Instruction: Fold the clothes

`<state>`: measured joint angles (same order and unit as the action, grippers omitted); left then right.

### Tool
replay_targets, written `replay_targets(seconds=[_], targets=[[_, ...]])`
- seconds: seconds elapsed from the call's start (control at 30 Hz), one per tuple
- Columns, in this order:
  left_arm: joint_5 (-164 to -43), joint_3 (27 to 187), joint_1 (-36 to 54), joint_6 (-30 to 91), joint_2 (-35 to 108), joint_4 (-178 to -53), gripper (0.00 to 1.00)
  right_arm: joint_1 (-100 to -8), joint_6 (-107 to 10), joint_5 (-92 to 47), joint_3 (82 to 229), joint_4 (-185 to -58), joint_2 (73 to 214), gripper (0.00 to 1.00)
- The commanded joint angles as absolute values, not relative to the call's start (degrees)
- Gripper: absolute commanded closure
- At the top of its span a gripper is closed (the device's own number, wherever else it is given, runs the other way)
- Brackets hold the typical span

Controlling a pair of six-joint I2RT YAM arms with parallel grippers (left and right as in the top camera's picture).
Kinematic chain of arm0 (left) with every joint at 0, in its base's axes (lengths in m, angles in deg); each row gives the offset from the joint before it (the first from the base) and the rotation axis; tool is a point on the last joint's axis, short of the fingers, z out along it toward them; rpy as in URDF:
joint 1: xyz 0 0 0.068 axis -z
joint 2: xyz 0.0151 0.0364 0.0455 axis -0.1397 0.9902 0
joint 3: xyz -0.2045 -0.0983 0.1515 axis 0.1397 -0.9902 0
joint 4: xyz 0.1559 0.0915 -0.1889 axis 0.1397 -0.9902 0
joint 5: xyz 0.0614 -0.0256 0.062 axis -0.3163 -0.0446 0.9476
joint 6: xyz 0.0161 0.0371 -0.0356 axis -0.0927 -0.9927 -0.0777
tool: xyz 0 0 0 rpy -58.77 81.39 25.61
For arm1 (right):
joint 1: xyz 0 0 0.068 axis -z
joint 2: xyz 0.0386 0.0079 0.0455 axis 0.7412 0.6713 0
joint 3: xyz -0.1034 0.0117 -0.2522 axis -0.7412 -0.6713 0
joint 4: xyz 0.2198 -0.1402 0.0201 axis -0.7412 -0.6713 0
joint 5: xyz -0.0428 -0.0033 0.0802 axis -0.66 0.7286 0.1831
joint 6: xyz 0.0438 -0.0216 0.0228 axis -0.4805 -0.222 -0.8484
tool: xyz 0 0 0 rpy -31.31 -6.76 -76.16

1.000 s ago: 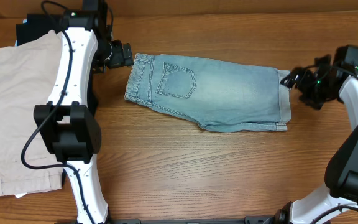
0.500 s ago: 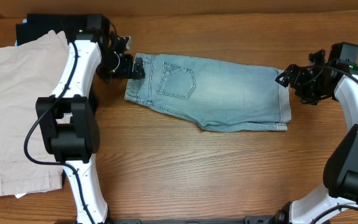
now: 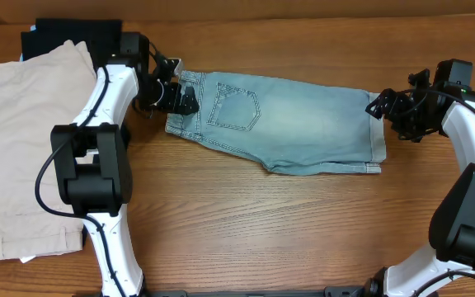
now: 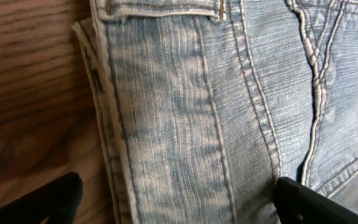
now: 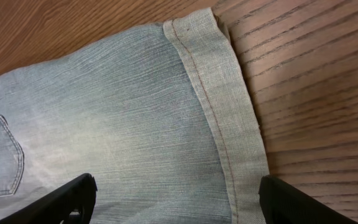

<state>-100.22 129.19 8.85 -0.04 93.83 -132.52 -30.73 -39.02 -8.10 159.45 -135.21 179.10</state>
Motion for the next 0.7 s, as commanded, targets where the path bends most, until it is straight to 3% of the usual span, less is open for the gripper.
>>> replay_targets(seconds=[0.0, 0.1, 0.23, 0.3, 0.5, 0.53, 0.6, 0.67], targets=[[-101.5, 128.6, 9.9, -0.9, 95.3, -131.8, 0.0, -31.0, -38.6, -8.4, 159.1, -135.0, 179.3, 0.14], [-102.5, 128.6, 10.7, -0.8, 96.3, -131.5, 0.04, -31.0, -38.6, -8.5, 159.1, -135.0, 179.3, 0.17], [-103.0, 128.6, 12.2, 0.5, 98.2, -131.4, 0.16, -31.0, -38.6, -8.5, 159.1, -135.0, 179.3, 0.2], [-103.0, 128.6, 13.0, 0.7, 98.8, -131.4, 0.29, -31.0, -38.6, -8.9, 159.1, -135.1, 179.3, 0.2], [-101.6, 128.6, 13.6, 3.6, 99.0, -131.3, 0.86, -31.0, -38.9, -9.7, 159.1, -135.3, 179.3, 0.25], [-100.5, 128.6, 13.4, 5.6, 99.0, -131.3, 0.96, -31.0, -39.0, -9.7, 159.1, -135.3, 179.3, 0.3], [-99.3, 128.8, 12.8, 8.1, 99.0, -131.7, 0.96, -31.1, -39.1, -9.7, 159.1, -135.3, 179.3, 0.48], [-99.3, 130.7, 11.8, 8.2, 99.0, -133.9, 0.96, -31.7, -39.1, -9.7, 159.1, -135.2, 179.3, 0.57]])
